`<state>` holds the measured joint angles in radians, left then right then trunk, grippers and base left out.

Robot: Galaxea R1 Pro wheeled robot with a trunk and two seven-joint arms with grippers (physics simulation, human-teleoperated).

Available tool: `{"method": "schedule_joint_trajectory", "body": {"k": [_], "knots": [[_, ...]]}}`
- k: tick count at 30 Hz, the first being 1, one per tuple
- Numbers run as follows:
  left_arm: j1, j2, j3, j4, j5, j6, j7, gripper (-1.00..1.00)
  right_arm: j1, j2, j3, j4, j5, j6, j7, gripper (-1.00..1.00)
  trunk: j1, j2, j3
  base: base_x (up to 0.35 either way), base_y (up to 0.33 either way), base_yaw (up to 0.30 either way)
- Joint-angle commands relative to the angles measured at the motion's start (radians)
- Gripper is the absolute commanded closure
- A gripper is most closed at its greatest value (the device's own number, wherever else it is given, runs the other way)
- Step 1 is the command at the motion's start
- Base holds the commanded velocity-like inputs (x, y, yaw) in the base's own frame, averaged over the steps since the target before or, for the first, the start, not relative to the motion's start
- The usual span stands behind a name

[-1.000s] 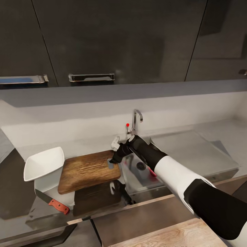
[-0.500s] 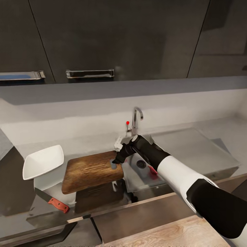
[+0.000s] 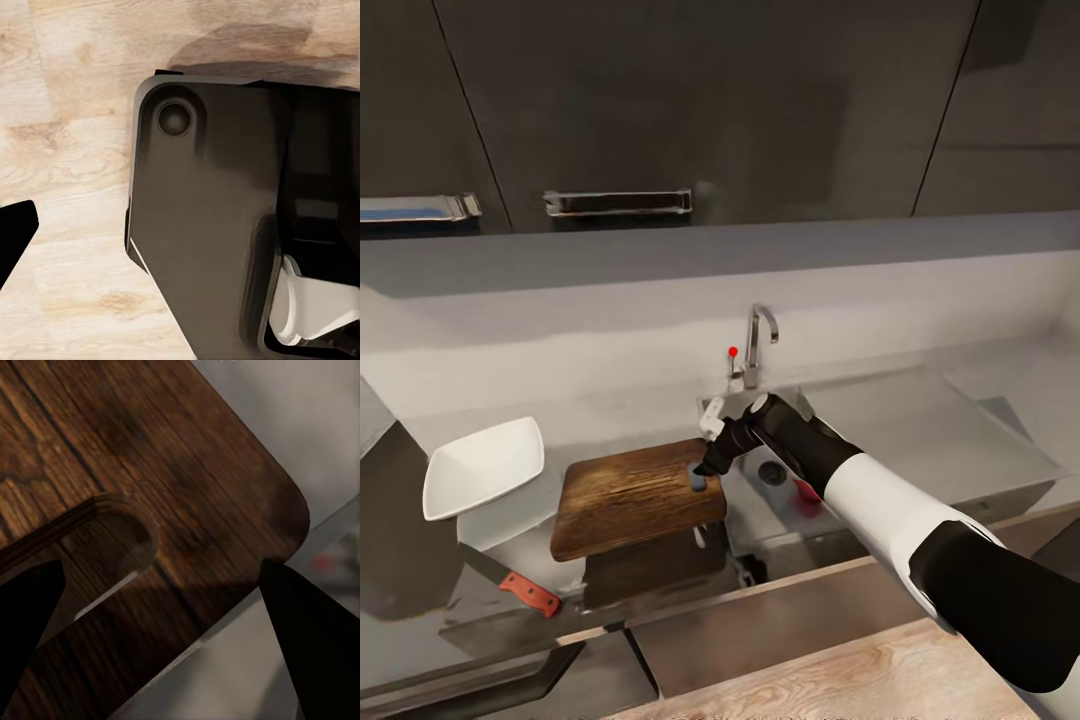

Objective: In the kitchen, take the Vidalia onion out of the sink, dice it on the chopping board with the paring knife, put the diced onion into the bowl on the countertop, then place both the paring knife and the chopping board into the sink.

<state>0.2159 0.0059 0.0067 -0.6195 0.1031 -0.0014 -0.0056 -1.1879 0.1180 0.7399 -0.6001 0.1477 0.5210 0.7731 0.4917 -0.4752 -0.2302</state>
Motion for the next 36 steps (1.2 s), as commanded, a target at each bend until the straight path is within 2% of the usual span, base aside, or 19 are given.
{"method": "schedule_joint_trajectory", "body": {"k": [1, 8, 17, 26, 36], "knots": [[0.0, 0.0, -0.001, -0.002, 0.01, 0.0, -0.001, -1.0, -0.001, 0.0, -0.001, -0.001, 0.009, -0.001, 0.006, 1.0, 0.0, -0.002, -0.003, 0.02, 0.035, 0.0], [0.0, 0.0, -0.001, -0.002, 0.01, 0.0, -0.001, -1.0, -0.001, 0.0, -0.001, -0.001, 0.009, -0.046, 0.007, 1.0, 0.0, -0.002, -0.015, 0.117, 0.115, 0.0], [0.0, 0.0, -0.001, -0.002, 0.01, 0.0, -0.001, -1.0, -0.001, 0.001, -0.001, -0.001, 0.009, -0.053, 0.006, 1.0, 0.0, -0.002, -0.028, 0.052, 0.05, 0.0], [0.0, 0.0, -0.001, 0.0, 0.01, 0.0, -0.001, -1.0, 0.0, 0.001, -0.001, -0.001, 0.009, -0.066, 0.005, 1.0, 0.0, -0.002, -0.03, 0.001, 0.001, 0.0], [0.0, 0.0, -0.001, 0.0, 0.01, 0.0, -0.001, -1.0, 0.006, -0.001, -0.001, 0.001, 0.01, -0.174, 0.002, 1.0, 0.0, -0.002, -0.03, 0.0, 0.0, 0.0]]}}
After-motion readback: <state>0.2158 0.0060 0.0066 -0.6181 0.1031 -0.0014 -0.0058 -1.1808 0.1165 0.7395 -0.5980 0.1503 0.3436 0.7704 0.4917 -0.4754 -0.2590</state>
